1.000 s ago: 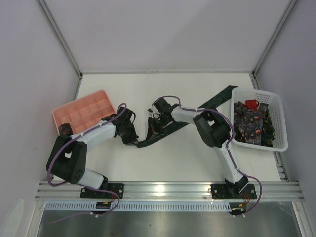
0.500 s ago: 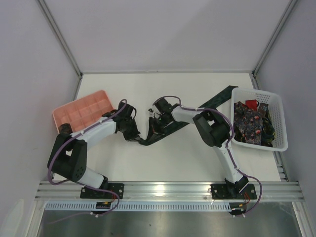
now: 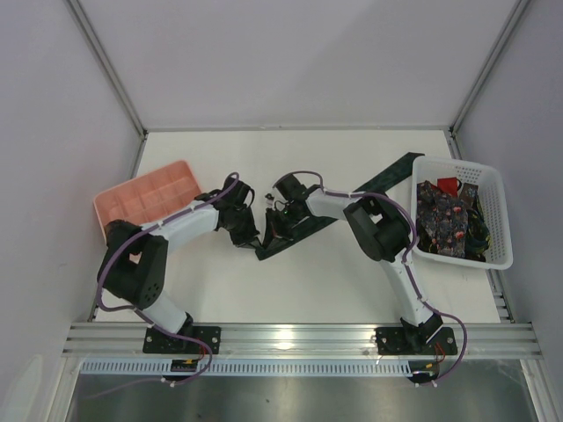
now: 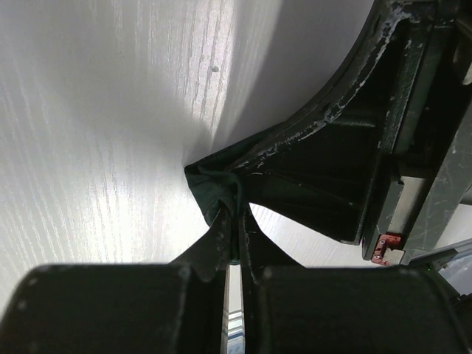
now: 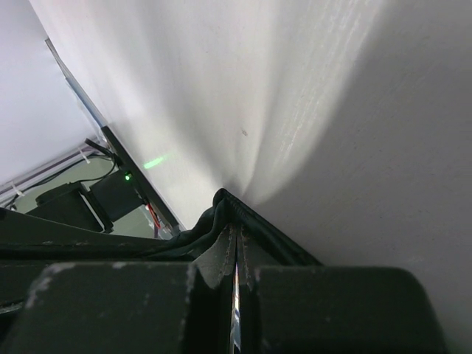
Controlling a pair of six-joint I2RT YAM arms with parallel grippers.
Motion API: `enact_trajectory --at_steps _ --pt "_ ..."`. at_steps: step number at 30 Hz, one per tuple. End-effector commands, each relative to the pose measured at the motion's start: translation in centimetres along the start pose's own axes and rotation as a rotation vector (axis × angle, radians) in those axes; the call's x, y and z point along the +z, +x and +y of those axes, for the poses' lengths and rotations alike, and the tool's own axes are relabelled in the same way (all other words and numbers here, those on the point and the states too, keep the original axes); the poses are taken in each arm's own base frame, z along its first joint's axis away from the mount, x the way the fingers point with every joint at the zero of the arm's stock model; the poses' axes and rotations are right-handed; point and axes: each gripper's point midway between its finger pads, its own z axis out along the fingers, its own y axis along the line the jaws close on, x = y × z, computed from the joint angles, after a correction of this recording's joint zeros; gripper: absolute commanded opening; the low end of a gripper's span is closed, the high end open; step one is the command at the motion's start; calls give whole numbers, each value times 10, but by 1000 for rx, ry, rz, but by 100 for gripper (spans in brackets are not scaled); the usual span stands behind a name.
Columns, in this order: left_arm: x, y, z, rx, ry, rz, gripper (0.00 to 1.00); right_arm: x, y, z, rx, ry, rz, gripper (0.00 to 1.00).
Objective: Roll the ties
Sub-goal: Roll the tie
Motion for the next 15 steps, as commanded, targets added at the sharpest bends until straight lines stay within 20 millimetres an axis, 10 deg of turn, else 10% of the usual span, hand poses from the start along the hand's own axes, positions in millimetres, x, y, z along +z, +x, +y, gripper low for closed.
enact_trajectory --at_steps 1,15 --pt "-5 -10 -9 3 7 -33 2 -19 -6 18 -8 -28 -37 0" --pt "-5 -13 -5 21 -28 -27 1 -41 -17 -6 21 42 -95 0"
